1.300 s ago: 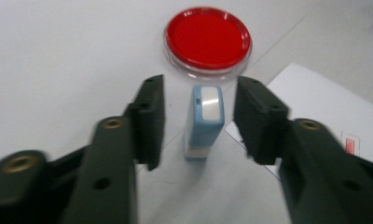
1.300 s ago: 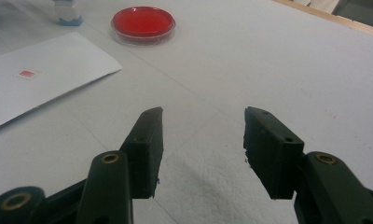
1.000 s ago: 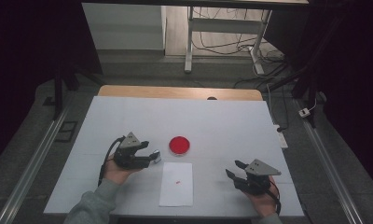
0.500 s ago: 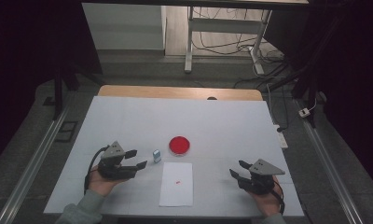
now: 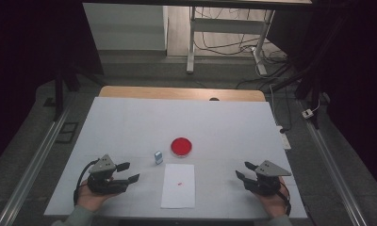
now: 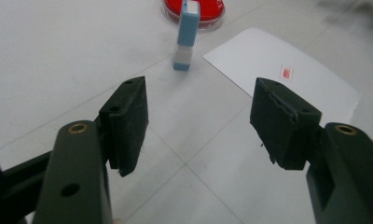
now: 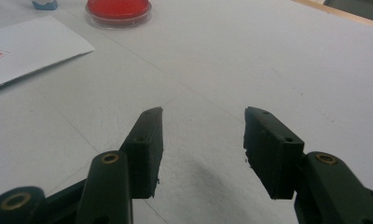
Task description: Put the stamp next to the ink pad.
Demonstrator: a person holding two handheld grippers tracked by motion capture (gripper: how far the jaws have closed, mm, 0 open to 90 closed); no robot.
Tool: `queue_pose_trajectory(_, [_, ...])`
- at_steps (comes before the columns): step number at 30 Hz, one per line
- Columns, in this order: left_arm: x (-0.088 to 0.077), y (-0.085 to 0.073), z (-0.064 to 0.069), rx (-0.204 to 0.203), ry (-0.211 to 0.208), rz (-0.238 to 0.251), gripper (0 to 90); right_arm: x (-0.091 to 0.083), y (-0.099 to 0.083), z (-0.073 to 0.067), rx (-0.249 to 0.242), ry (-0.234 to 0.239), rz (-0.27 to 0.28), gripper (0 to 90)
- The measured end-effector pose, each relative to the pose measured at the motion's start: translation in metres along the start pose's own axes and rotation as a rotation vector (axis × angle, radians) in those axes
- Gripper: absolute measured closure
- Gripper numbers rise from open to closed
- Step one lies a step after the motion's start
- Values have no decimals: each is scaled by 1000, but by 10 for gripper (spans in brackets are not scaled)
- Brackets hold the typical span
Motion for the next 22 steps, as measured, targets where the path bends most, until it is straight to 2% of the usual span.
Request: queue_pose_trajectory(22, [2,-1,0,1,-2,-9,371,1,1,-2,-11,15,7,470])
Point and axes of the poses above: each handheld gripper's, and its own axes: x roughly forward along the jaws, y roughly out of its top, z roughly to its right, the point moved 3 cm from there along x, roughly forward along the jaws, and after that the axes turned 14 degrees about x, right-handed, at the moved point
